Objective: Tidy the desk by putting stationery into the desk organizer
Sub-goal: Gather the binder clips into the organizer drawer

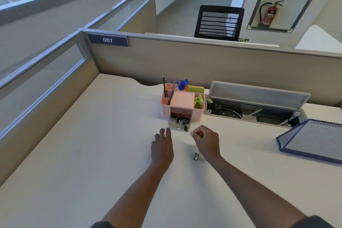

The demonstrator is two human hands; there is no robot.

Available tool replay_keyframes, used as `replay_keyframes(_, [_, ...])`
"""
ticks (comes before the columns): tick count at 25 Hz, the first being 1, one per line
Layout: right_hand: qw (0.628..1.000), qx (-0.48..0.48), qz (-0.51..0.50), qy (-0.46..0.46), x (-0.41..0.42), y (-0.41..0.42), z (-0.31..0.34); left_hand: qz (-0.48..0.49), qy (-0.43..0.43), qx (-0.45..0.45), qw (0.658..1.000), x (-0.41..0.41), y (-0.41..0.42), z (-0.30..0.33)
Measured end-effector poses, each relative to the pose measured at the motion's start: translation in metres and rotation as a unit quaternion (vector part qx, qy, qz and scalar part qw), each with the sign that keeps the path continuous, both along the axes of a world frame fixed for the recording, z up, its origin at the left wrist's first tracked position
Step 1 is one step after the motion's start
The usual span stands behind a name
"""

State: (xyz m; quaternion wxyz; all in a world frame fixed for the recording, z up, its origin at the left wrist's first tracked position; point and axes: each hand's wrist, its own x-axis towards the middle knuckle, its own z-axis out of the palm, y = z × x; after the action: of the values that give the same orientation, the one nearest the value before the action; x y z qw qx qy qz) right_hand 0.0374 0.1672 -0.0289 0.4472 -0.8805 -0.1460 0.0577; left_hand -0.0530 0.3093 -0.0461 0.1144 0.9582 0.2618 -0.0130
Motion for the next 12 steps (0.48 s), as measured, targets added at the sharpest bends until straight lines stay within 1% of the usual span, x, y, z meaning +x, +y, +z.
replay_keyframes(2, [1.0, -0.016, -0.003, -0.008, 0.011, 0.019, -0.001, -0.046, 0.01, 0.04, 0.998, 0.004, 0.012, -0.01])
replay_keyframes(6, [0.998, -0.06, -0.02, -0.023, 0.031, 0.052, -0.004, -0.122, 0.044, 0.053, 0.99, 0.014, 0.029, -0.016])
replay_keyframes(9, [0.989, -0.133, 0.0, -0.065, 0.043, 0.068, -0.008, -0.156, 0.076, 0.05, 0.984, 0.022, 0.038, -0.014])
replay_keyframes(12, [0.965, -0.224, 0.055, -0.123, 0.049, 0.08, -0.014, -0.165, 0.096, 0.042, 0.981, 0.025, 0.045, -0.017])
